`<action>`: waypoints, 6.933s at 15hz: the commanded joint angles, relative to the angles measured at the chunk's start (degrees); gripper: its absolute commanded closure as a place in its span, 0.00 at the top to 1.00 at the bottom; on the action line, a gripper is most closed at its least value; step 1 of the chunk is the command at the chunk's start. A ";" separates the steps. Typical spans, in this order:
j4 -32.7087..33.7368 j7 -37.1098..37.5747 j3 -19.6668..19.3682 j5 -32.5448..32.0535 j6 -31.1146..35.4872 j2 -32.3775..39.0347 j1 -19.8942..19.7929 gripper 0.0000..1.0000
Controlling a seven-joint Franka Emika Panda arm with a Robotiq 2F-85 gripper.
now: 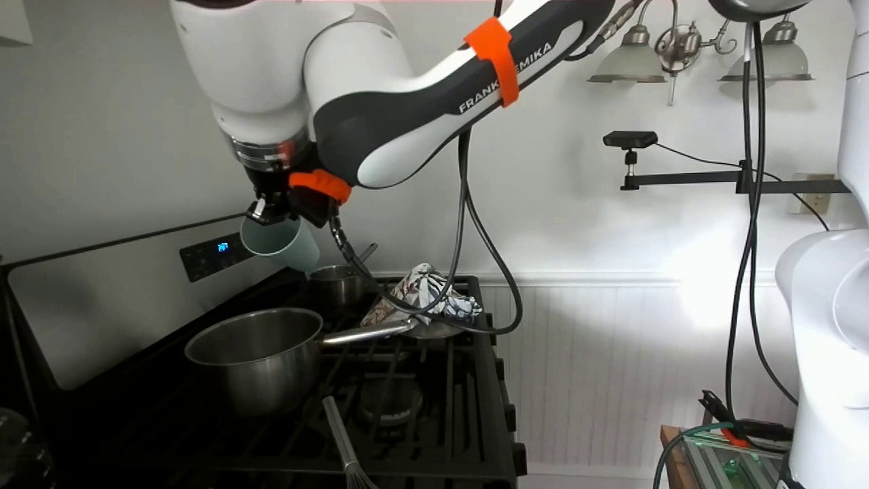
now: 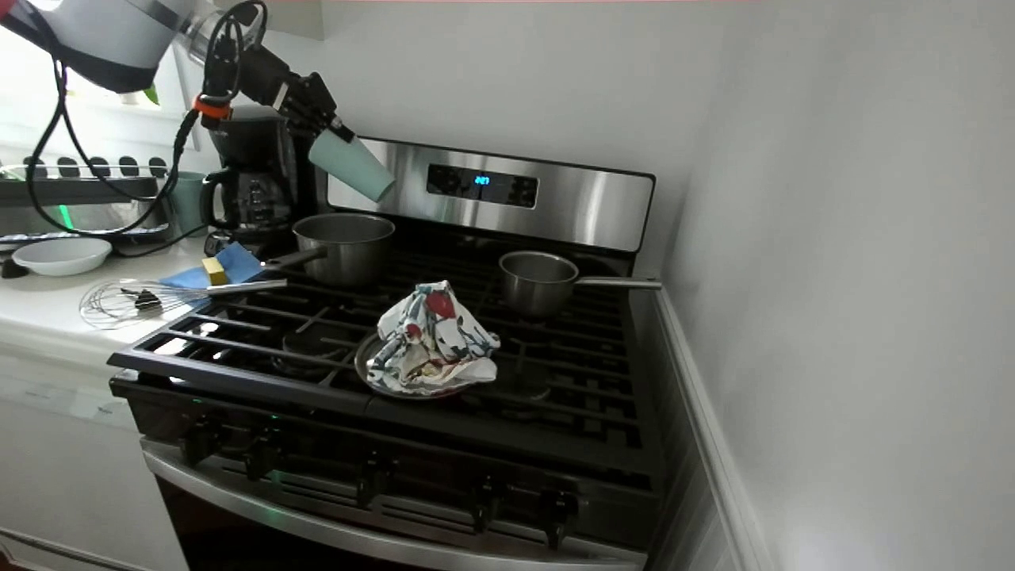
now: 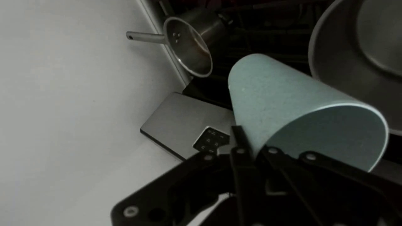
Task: Pour the content in the light blue cup into the pot on the right plate and pick up the yellow cube and put it in the pot on the left plate
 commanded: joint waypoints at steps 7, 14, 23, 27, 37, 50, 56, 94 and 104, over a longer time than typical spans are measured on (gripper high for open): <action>2.77 0.28 -1.36 -5.81 0.01 4.41 2.64 0.05; 3.00 1.81 -1.48 -15.99 -9.53 6.75 4.72 0.01; 4.50 1.30 -0.91 -31.11 -11.53 11.44 6.03 0.01; 4.41 -0.27 -0.54 -34.62 -11.95 12.70 6.39 0.01; 4.11 -2.59 -0.28 -41.58 -17.13 13.75 7.04 0.01; 3.16 -4.00 -0.54 -16.62 10.64 6.19 0.47 0.01; -0.71 -16.52 0.51 6.39 23.71 1.79 -0.74 0.01; -7.47 -73.49 8.51 70.51 16.44 3.91 9.58 0.01; -4.70 -83.17 11.07 74.74 15.45 10.78 8.97 0.01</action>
